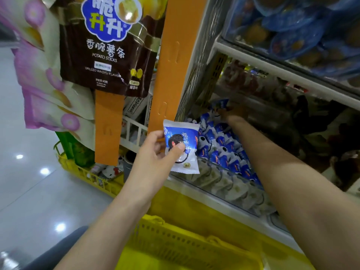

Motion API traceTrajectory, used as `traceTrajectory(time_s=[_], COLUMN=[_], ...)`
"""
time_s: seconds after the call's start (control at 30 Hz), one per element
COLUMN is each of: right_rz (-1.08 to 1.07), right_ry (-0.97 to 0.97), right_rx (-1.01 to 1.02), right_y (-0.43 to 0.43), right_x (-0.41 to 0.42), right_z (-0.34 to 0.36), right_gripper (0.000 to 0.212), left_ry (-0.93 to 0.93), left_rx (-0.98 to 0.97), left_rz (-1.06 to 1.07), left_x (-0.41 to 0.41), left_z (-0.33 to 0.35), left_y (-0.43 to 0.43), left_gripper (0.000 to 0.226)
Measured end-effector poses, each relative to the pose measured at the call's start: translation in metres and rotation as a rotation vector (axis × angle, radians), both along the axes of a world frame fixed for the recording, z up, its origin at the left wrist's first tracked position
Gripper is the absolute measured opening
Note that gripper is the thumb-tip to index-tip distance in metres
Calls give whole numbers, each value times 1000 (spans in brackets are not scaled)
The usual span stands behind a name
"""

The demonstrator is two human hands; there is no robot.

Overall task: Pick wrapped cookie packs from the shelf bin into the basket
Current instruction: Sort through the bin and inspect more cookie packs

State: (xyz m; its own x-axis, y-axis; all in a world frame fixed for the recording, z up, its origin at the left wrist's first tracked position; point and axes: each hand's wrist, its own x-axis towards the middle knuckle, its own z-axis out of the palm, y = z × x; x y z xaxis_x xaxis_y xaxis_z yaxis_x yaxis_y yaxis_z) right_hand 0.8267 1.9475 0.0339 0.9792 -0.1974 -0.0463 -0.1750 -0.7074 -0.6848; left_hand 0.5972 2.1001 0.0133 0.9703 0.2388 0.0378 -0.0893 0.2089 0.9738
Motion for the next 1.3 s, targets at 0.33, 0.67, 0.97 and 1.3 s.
traceTrajectory(time_s=[0.33,0.67,0.97,1.3], right_rz=[217,326,498,493], right_ry=[-7,-207,-354,-101], right_rx=[-203,-167,211,374], right_y=[9,3,-10,-31], right_x=[15,-36,-178,-244], right_z=[-4,7,17,-7], right_gripper=[26,33,20,12], left_ry=[-20,-11,51,30], left_rx=[-3,18,37,189], left_rz=[-12,-30,-117,-203], left_x=[6,2,-14,-38], left_z=[4,4,1,-13], left_y=[-6,-13,-22,-39], left_gripper=[24,25,27,17])
